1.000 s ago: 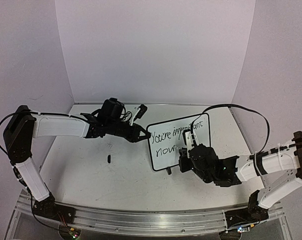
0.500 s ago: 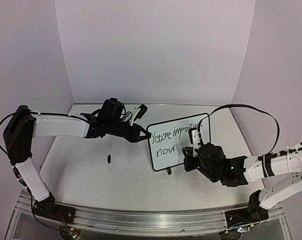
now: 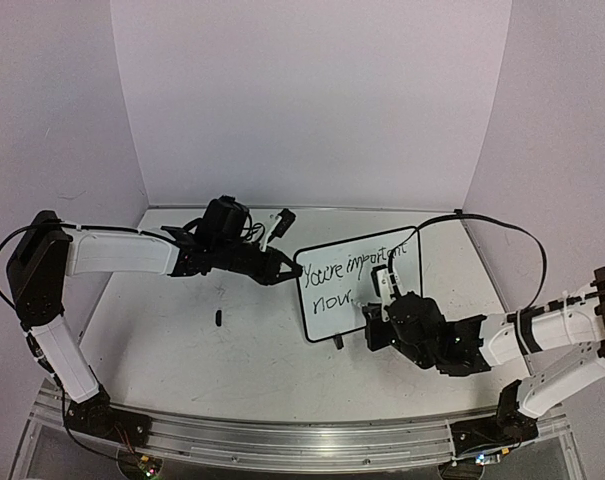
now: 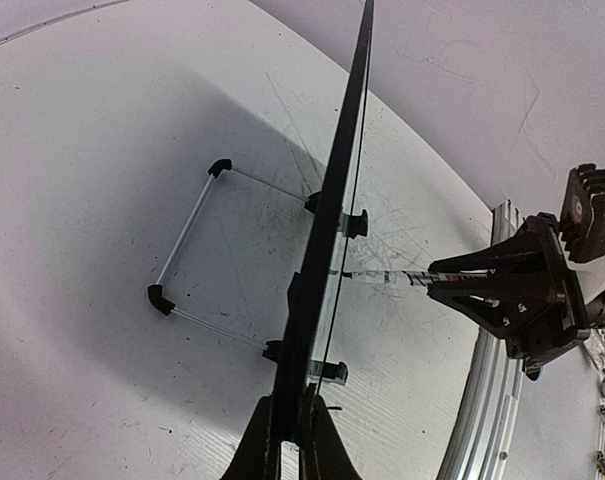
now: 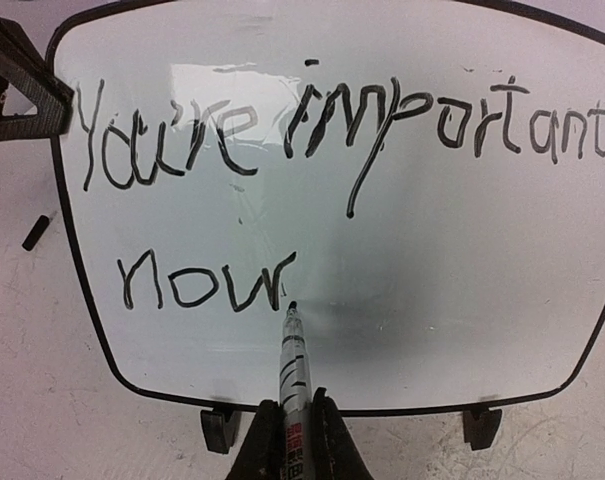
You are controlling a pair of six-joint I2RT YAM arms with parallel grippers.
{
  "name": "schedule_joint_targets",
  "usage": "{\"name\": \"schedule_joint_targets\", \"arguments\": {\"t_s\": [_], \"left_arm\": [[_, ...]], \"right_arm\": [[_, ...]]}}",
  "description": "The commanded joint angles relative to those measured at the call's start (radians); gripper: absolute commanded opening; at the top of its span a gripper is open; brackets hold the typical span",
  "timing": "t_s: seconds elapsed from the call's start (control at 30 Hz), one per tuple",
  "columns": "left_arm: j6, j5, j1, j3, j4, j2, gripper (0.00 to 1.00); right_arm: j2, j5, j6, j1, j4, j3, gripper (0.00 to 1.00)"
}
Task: Write a sentence on the whiteboard
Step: Write a sentence on the whiteboard, then adjust the pen cap at the center of the board.
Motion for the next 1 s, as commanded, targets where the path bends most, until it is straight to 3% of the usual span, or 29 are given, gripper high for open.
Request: {"name": "schedule_joint_targets", "arguments": {"t_s": [0.0, 0.23, 0.4, 0.5, 0.63, 0.97], "left_arm": [[0.046, -0.054, 0.006, 0.031, -0.013, -0.009, 0.00], [0.046, -0.053, 0.005, 0.029, -0.013, -0.009, 0.00], [0.050, -0.058, 0.006, 0.029, -0.013, -0.006, 0.02], [0.059, -0.063, 0.005, 0.030, -0.013, -0.008, 0.17], [0.080, -0.096, 0.006, 0.030, -0.018, -0.024, 0.37], [0.067, -0.146, 0.006, 0.084, -0.084, -0.083, 0.57]], "right_arm": [[0.026, 0.025, -0.004, -0.007, 0.042, 0.028, 0.00], [0.051, 0.049, -0.008, -0.011, 0.048, 0.040, 0.00], [-0.076, -0.026, 0.038, -0.011, -0.090, 0.049, 0.00], [-0.184, -0.067, 0.064, -0.010, -0.226, 0.061, 0.00], [-0.344, -0.014, 0.082, -0.012, -0.315, 0.056, 0.00], [-0.453, 0.115, 0.042, -0.019, -0.387, 0.134, 0.00]]}}
